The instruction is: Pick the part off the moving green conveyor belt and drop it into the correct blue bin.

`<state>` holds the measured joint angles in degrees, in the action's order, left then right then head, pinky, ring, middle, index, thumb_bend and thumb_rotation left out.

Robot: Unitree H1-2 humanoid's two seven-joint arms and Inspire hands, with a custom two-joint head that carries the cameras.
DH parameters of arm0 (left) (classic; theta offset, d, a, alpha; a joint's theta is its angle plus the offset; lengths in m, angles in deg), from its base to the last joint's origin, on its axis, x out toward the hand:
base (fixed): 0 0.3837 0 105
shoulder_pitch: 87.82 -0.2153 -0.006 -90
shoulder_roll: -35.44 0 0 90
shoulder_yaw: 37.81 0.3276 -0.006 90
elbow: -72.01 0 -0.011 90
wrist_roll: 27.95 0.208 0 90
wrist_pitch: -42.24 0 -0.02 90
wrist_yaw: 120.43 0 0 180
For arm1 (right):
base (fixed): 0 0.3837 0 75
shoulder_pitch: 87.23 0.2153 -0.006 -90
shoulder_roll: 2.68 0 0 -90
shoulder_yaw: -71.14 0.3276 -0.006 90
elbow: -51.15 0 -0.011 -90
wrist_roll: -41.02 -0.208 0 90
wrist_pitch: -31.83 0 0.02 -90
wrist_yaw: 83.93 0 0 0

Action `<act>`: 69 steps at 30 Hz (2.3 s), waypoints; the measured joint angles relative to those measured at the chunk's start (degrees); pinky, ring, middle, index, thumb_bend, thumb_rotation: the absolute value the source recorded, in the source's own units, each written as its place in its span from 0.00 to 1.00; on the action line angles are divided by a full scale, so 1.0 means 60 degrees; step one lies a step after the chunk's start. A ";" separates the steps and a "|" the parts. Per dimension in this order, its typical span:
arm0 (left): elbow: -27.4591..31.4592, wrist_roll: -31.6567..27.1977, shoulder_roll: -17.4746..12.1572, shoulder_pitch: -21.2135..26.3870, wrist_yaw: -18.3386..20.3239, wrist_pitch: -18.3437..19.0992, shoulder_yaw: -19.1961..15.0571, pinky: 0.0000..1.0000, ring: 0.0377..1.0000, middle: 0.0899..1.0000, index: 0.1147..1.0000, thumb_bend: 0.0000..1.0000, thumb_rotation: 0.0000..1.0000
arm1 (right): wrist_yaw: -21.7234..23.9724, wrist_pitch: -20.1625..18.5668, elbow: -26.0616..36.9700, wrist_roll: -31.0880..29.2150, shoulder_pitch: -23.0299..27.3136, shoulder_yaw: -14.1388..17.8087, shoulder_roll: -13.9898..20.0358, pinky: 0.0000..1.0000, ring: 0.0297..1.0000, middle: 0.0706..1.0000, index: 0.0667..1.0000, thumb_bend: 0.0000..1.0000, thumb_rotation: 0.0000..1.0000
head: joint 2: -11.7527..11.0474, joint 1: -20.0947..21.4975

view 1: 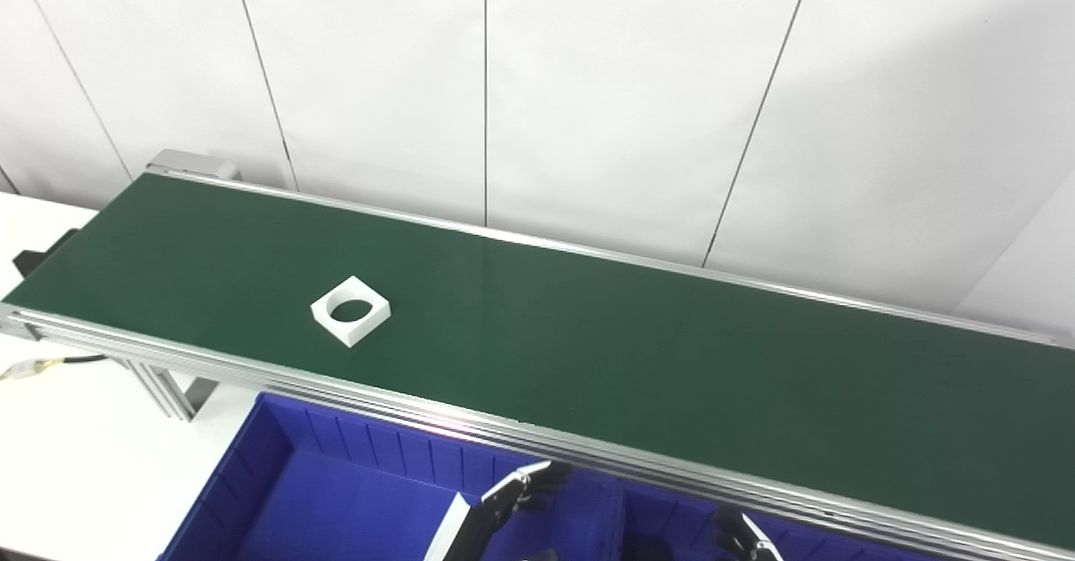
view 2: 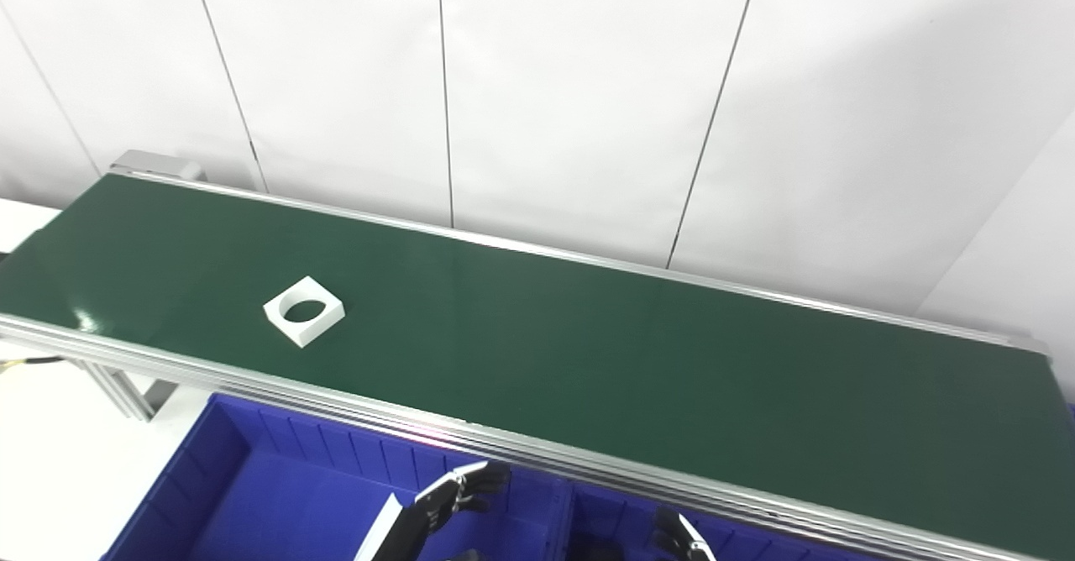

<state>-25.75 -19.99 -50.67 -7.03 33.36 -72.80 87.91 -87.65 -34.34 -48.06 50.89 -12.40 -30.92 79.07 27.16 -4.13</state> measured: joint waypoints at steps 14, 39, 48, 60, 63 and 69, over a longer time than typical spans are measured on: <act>0.2207 -0.0295 -0.0791 0.1939 0.1543 -0.0019 -0.2642 0.84 0.86 0.87 0.86 0.68 0.43 | -0.0665 0.0011 -0.0525 0.0048 0.0352 -0.0549 0.0179 0.70 0.79 0.81 0.81 0.67 0.72 | -0.0044 0.0585; -0.1945 0.1692 -0.2796 0.5436 0.5645 0.0210 -0.4431 0.85 0.90 0.91 0.91 0.83 0.04 | -0.0783 0.0012 -0.0113 -0.0387 0.0363 -0.0711 0.0317 0.70 0.78 0.80 0.81 0.67 0.70 | 0.0718 0.0923; -0.3003 0.3259 -0.2801 0.6525 0.6393 0.0970 -0.3528 0.85 0.92 0.94 0.94 0.87 0.05 | -0.0874 0.0012 0.0013 -0.0341 0.0391 -0.0685 0.0411 0.71 0.78 0.80 0.81 0.66 0.76 | 0.1245 0.0718; -0.3931 0.4802 -0.2812 0.7312 0.6854 0.0875 -0.2105 0.94 0.93 0.93 0.92 0.92 0.07 | -0.1042 0.0012 -0.0114 -0.0474 0.0392 -0.0696 0.0509 0.77 0.80 0.82 0.85 0.76 0.88 | 0.1611 0.0381; -0.4128 0.5044 -0.2796 0.7411 0.7064 0.0869 -0.1779 0.94 0.92 0.93 0.92 0.94 0.09 | -0.1056 0.0012 -0.0147 -0.0566 0.0392 -0.0695 0.0510 0.78 0.82 0.83 0.86 0.77 0.91 | 0.1670 0.0278; -0.4209 0.5444 -0.2756 0.7511 0.7672 0.1057 -0.1346 0.95 0.93 0.94 0.94 0.92 0.06 | -0.1061 0.0012 -0.0191 -0.0607 0.0385 -0.0685 0.0556 0.80 0.82 0.84 0.86 0.79 0.92 | 0.1728 0.0118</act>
<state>-51.01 12.67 -67.21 38.04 79.40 -66.46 79.84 -94.02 -34.27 -49.21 47.25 -10.09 -35.03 82.41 37.53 -3.43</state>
